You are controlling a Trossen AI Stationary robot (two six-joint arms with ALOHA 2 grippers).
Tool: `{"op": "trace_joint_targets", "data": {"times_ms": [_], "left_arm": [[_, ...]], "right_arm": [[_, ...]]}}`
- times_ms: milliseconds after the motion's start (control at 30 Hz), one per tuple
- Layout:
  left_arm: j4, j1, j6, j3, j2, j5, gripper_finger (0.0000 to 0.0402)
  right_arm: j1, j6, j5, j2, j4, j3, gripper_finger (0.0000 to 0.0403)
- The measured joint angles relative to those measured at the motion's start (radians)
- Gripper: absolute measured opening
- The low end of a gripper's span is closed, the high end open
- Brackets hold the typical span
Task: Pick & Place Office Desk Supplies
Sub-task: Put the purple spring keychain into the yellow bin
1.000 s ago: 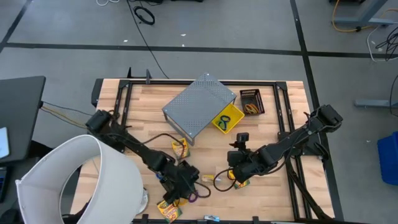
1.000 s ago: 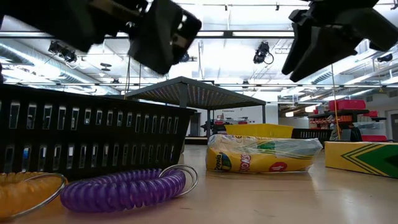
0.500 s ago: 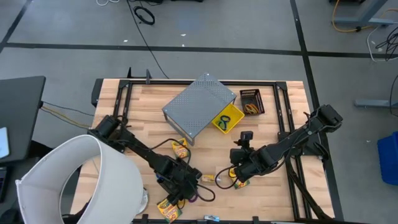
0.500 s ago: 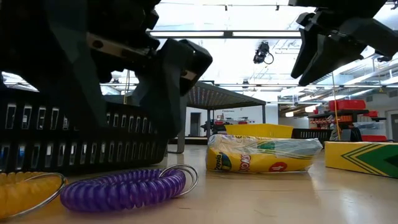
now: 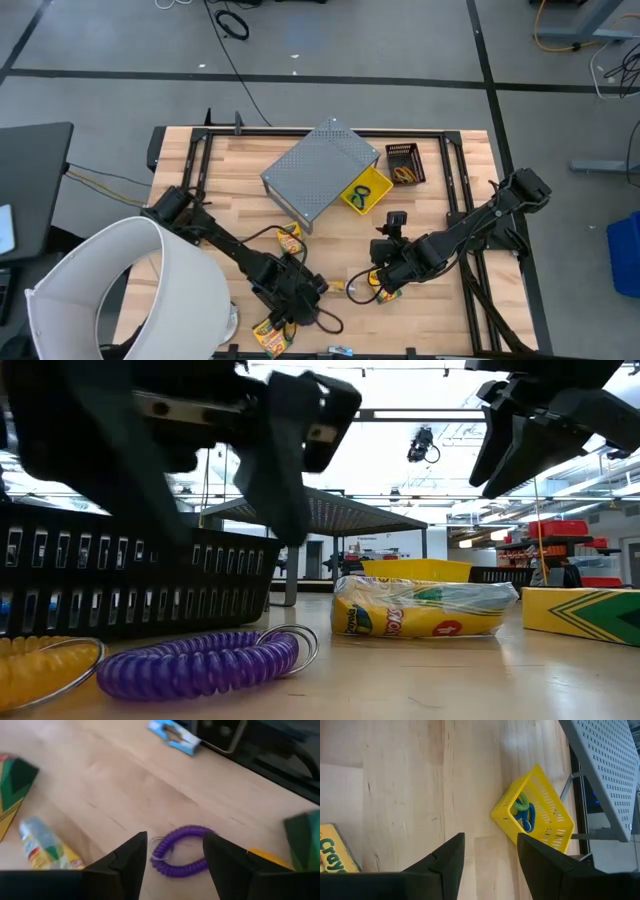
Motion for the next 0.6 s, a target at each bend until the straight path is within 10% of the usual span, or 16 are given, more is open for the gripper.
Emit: {"op": "trace_joint_targets", "data": {"times_ms": [600], "left_arm": [[-0.216,0.018,0.129,0.206,0.15,0.027,0.0176]], "right_arm": [[0.0,0.002,-0.01,0.0,0.0,0.0,0.0188]]}}
